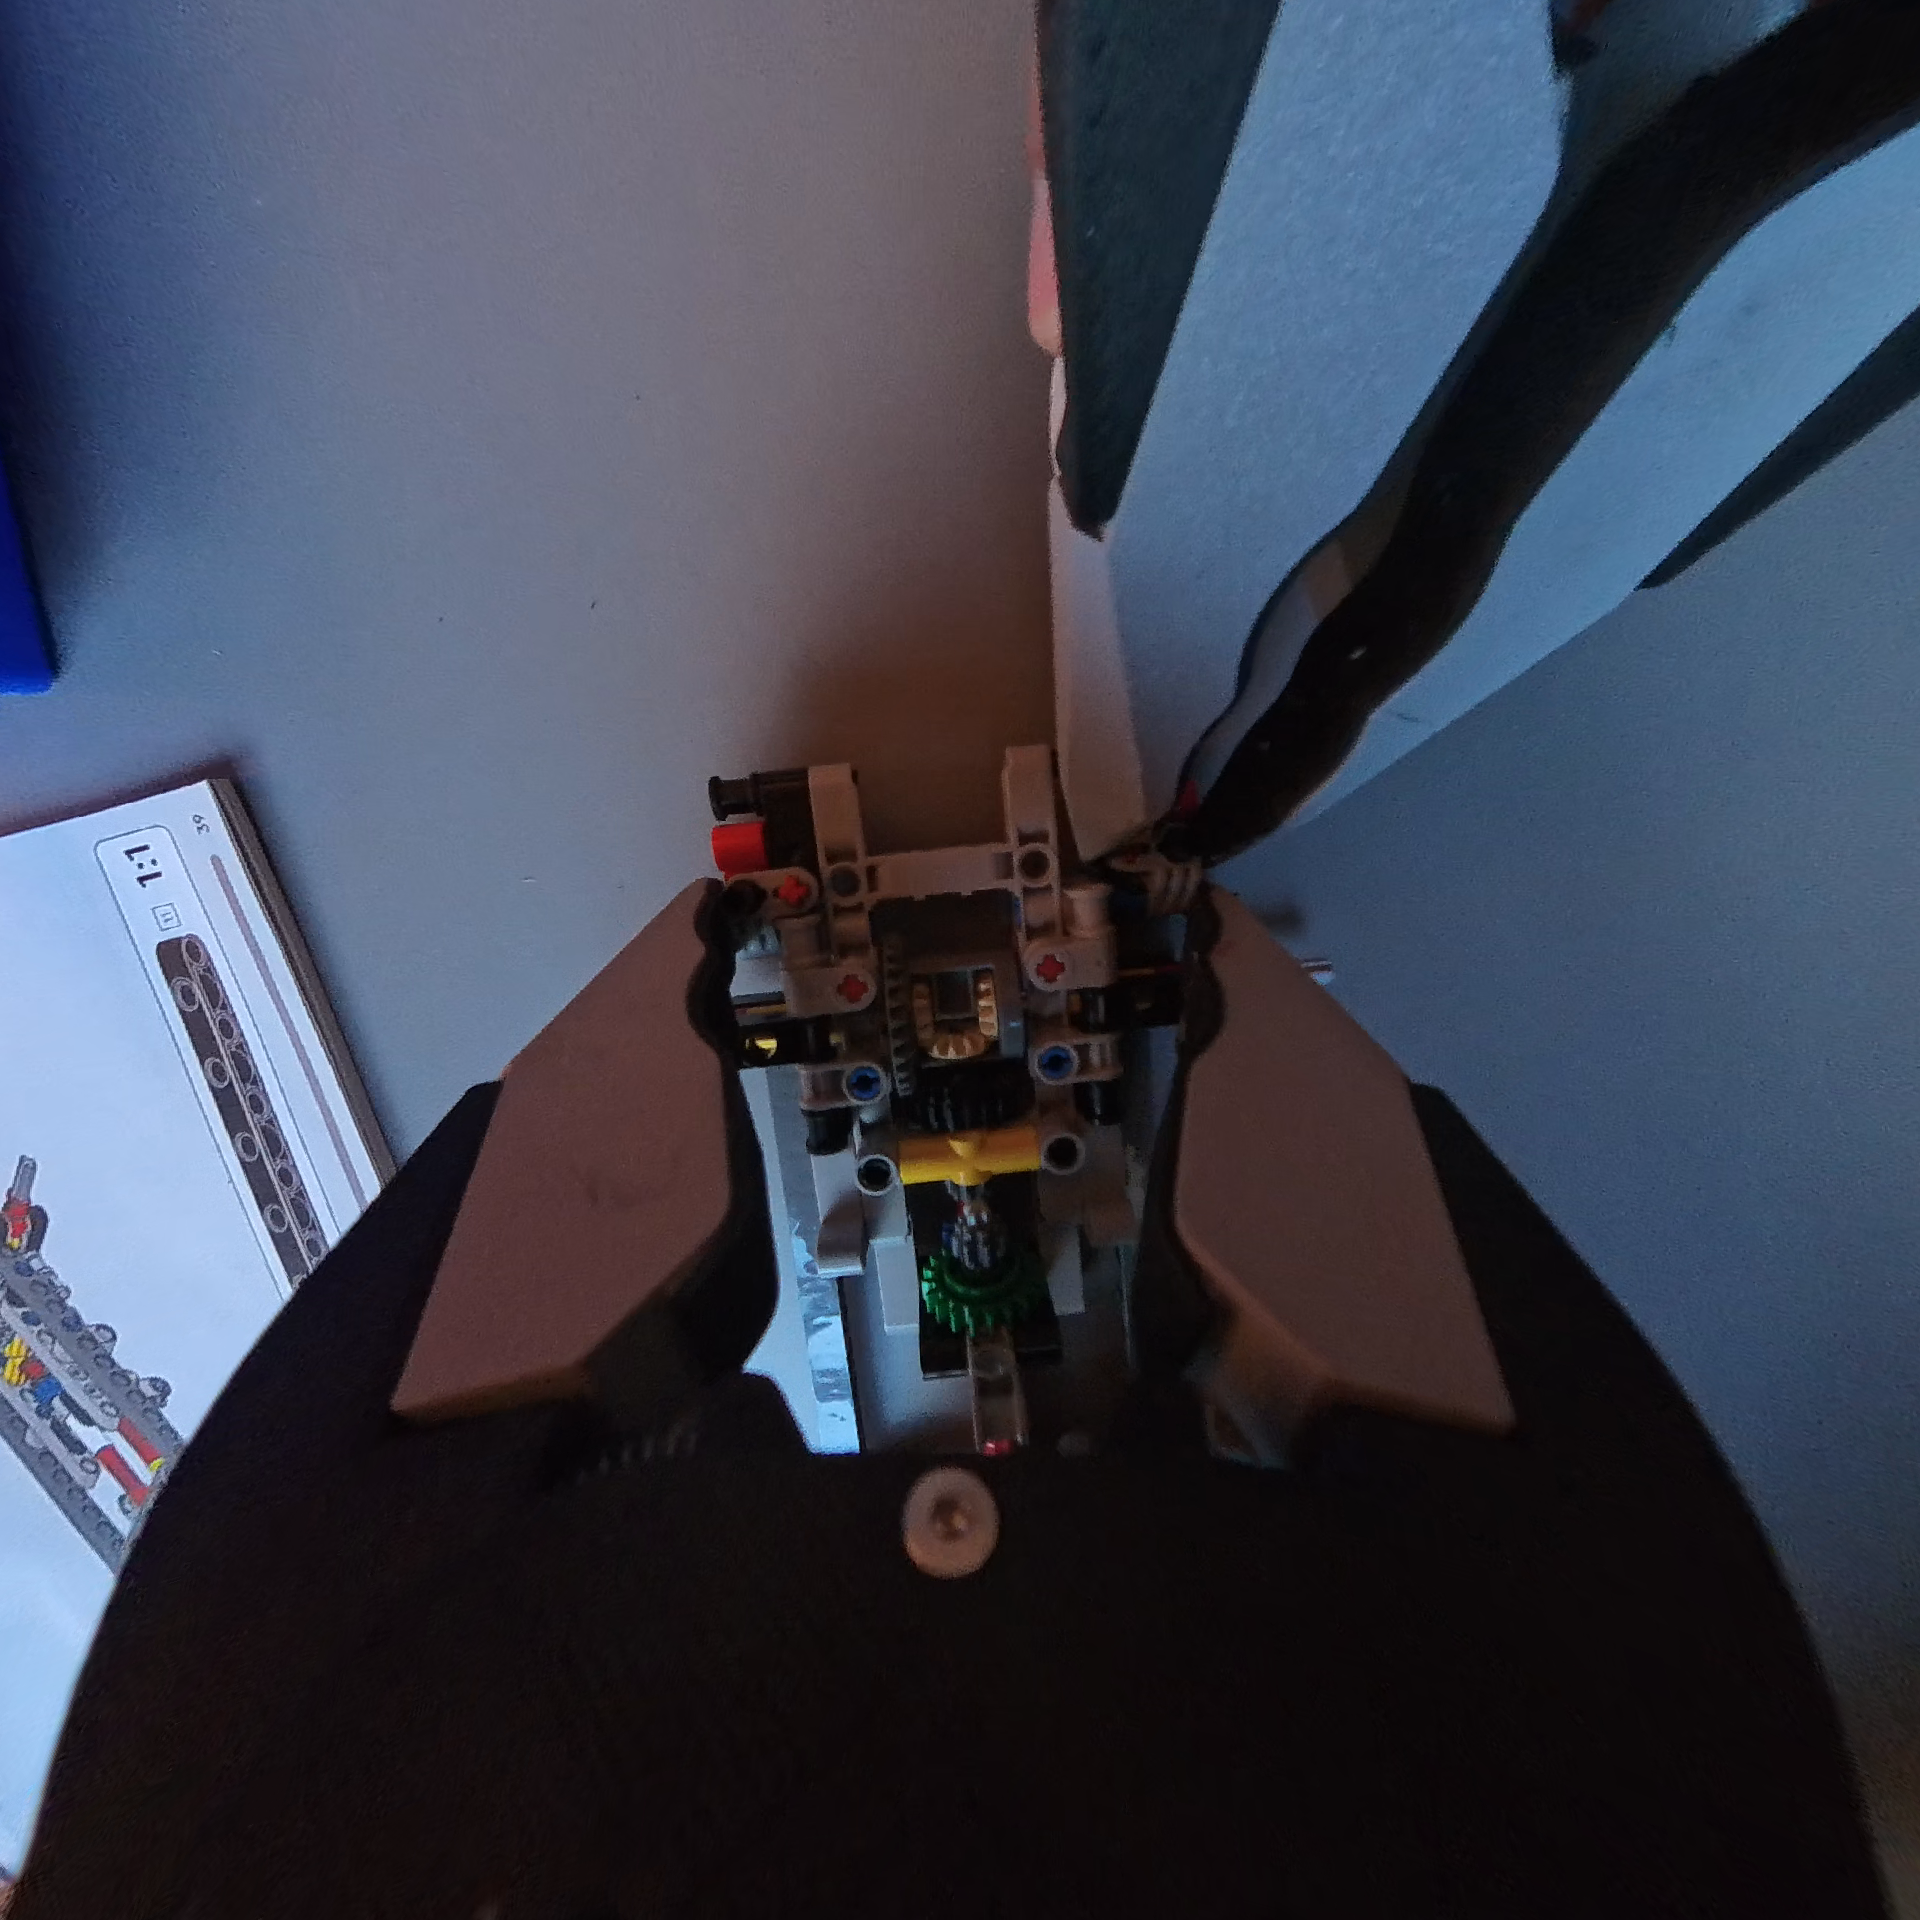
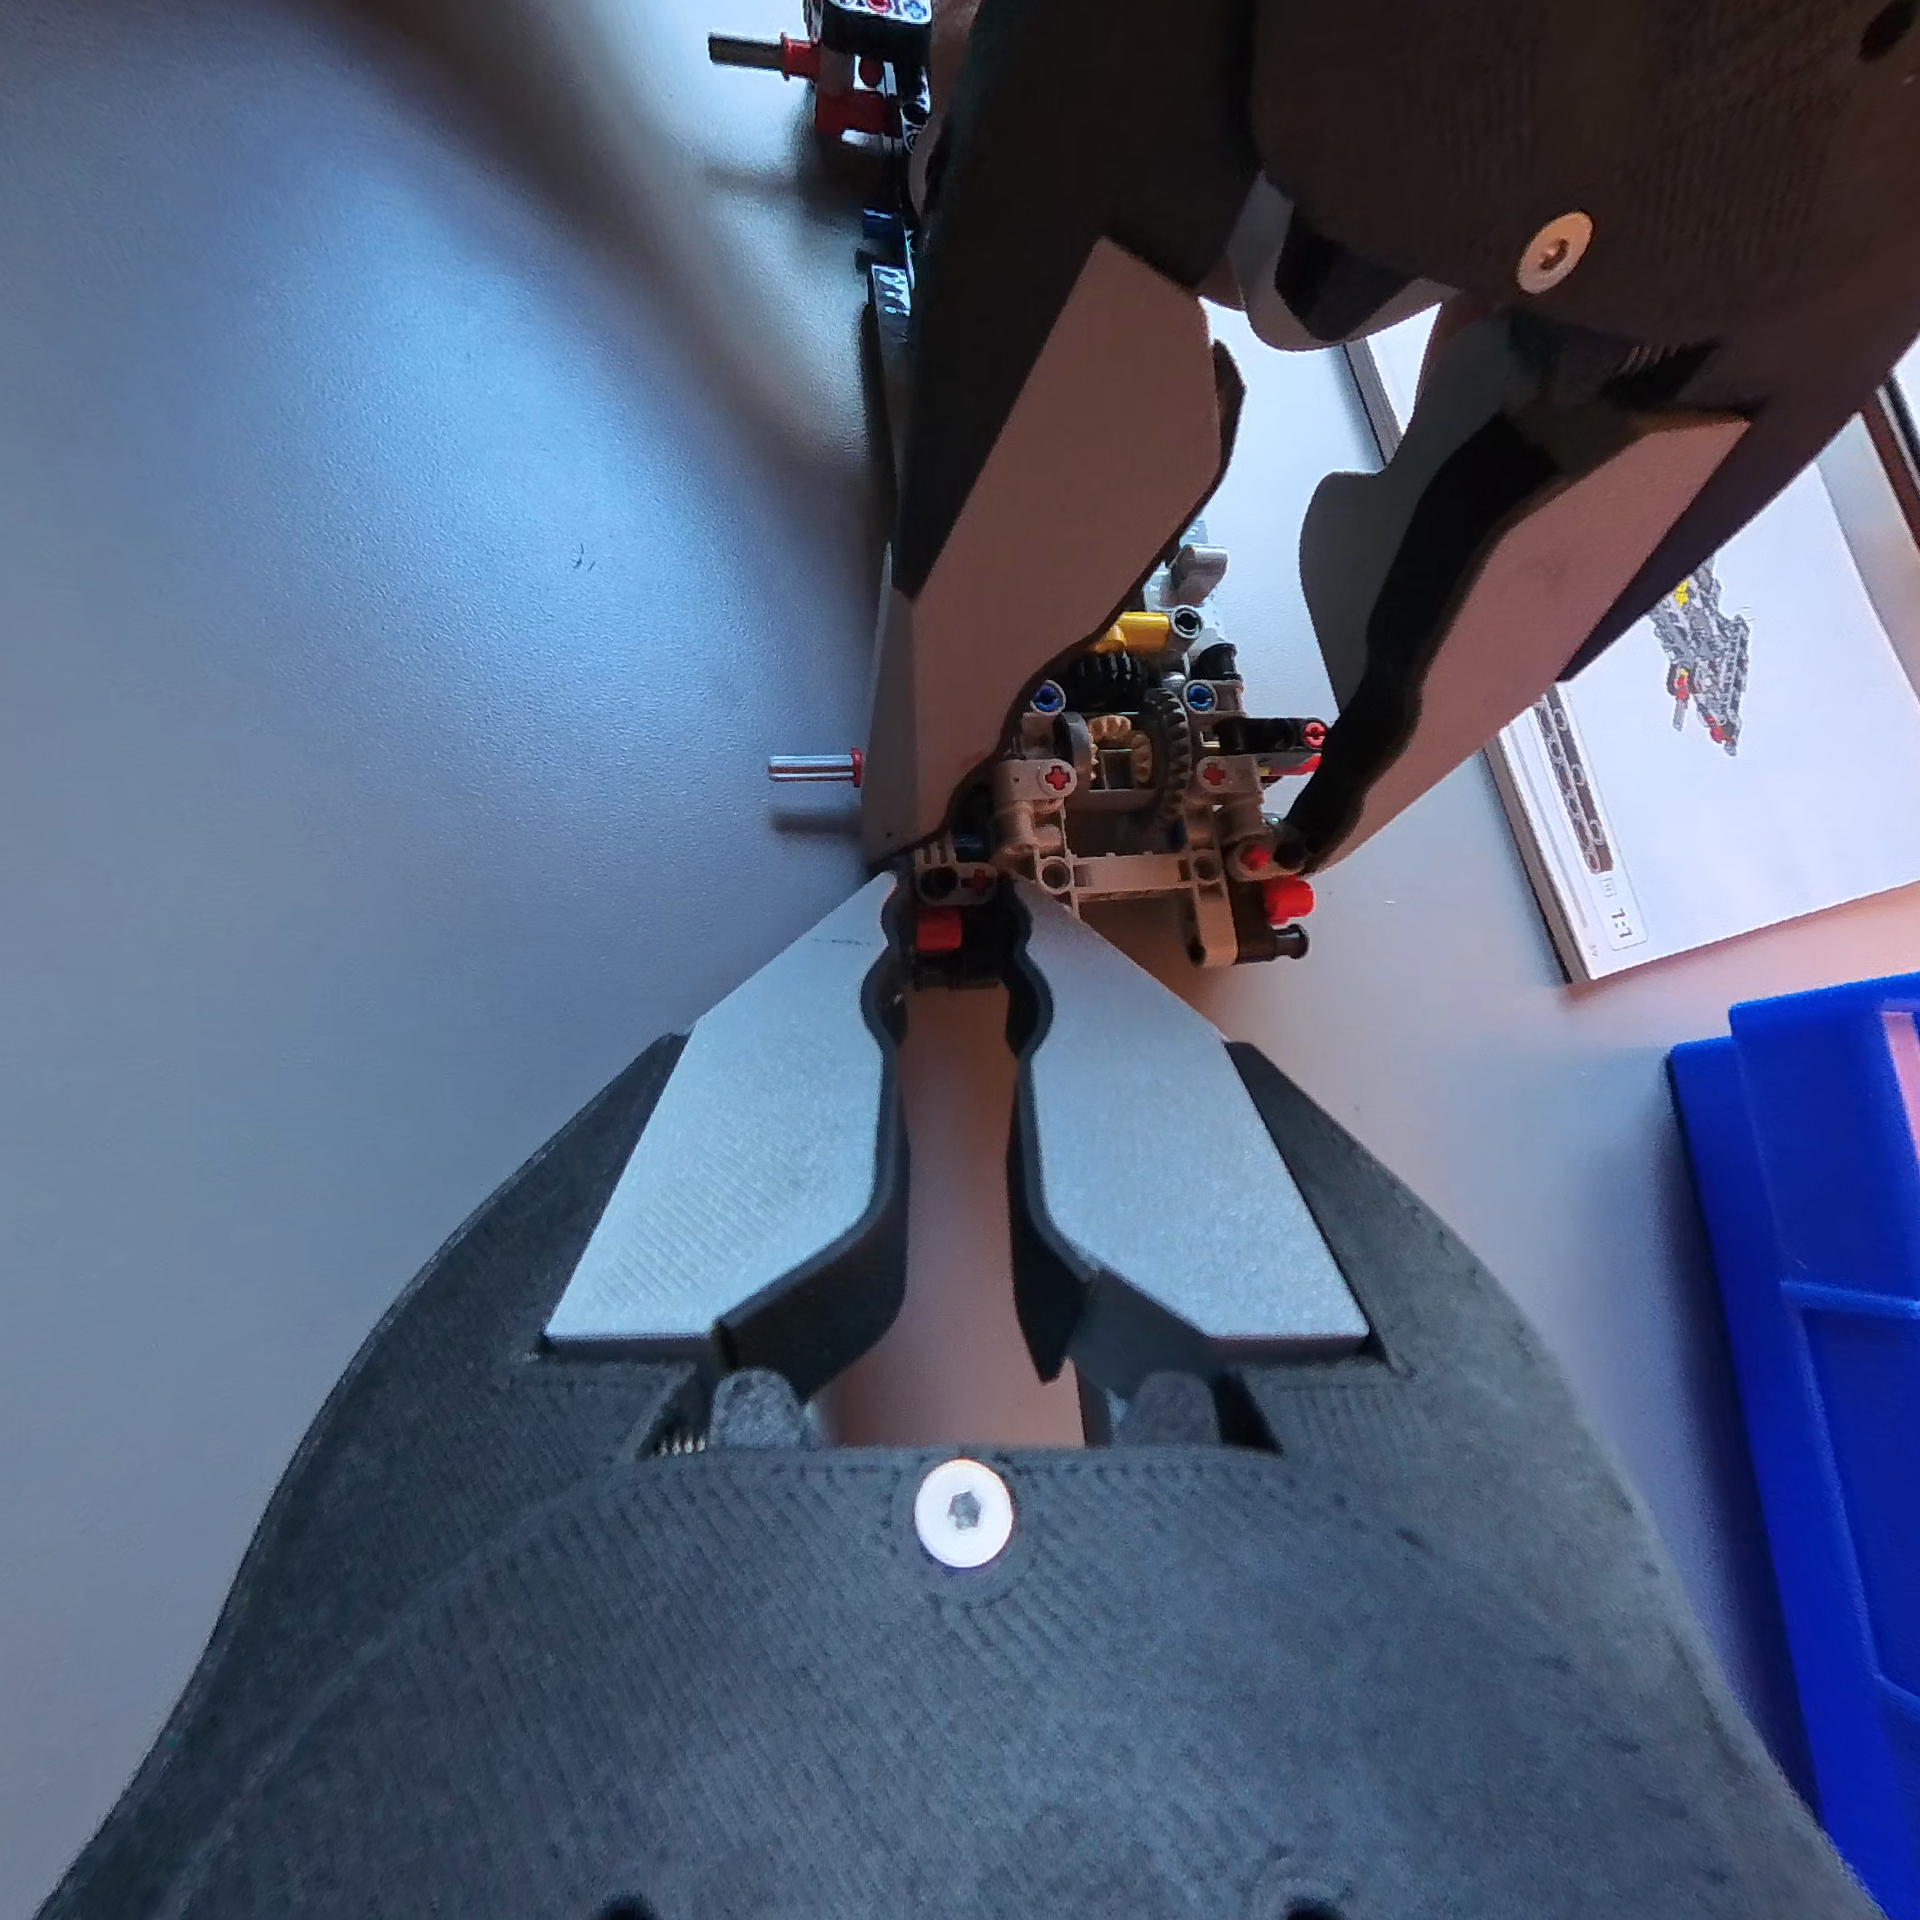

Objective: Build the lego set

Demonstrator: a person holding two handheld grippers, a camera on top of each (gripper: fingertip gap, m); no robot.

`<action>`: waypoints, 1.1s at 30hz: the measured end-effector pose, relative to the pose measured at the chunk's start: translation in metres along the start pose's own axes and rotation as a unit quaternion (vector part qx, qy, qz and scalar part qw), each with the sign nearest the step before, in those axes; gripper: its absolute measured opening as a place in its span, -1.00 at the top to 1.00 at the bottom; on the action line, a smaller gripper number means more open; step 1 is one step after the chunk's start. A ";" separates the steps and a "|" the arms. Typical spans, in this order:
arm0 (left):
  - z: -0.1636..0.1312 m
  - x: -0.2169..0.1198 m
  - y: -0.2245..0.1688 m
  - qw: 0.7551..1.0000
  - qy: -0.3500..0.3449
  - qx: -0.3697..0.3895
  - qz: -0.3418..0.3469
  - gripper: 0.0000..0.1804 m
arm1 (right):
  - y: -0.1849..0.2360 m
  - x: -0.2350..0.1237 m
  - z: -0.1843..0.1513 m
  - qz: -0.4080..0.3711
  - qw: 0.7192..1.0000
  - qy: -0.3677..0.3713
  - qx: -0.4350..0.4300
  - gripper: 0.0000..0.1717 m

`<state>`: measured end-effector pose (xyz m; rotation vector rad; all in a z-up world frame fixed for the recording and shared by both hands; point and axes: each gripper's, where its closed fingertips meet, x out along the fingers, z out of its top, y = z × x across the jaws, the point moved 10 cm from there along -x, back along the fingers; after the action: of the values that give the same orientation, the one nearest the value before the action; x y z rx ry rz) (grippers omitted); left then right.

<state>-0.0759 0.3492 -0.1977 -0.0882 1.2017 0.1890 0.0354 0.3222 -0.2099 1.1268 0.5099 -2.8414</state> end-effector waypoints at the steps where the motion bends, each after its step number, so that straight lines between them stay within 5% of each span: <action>1: 0.000 0.000 0.001 1.000 -0.002 -0.003 -0.002 0.06 | 0.000 0.000 0.000 -0.001 1.000 0.001 -0.003 0.86; 9: -0.001 0.001 0.002 1.000 -0.005 -0.011 -0.010 0.07 | -0.002 0.000 0.001 0.006 0.998 0.009 -0.057 0.86; 13: -0.004 0.001 0.005 0.999 -0.016 -0.036 -0.011 0.06 | -0.005 -0.001 -0.004 -0.004 1.000 -0.015 -0.016 0.82; 16: -0.006 0.001 0.004 0.999 -0.027 -0.039 -0.010 0.06 | -0.007 -0.004 -0.013 -0.047 0.998 -0.007 0.031 0.55; 22: -0.007 0.001 0.004 0.999 -0.031 -0.028 -0.016 0.06 | -0.010 -0.006 -0.023 0.003 0.998 -0.020 0.066 0.48; 25: -0.008 0.001 0.004 0.999 -0.035 -0.025 -0.021 0.06 | -0.013 -0.003 -0.023 0.036 0.997 -0.023 0.067 0.53; 28: -0.008 0.001 0.004 0.999 -0.035 -0.021 -0.023 0.06 | -0.014 -0.002 -0.024 0.071 0.992 -0.019 0.100 0.78; 33: -0.008 0.001 0.005 0.999 -0.035 -0.023 -0.021 0.06 | -0.020 -0.002 -0.029 0.129 0.954 -0.026 0.271 0.90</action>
<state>-0.0839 0.3529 -0.2010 -0.1470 1.1248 0.1811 0.0527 0.3503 -0.2219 1.0678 -0.4234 -2.8281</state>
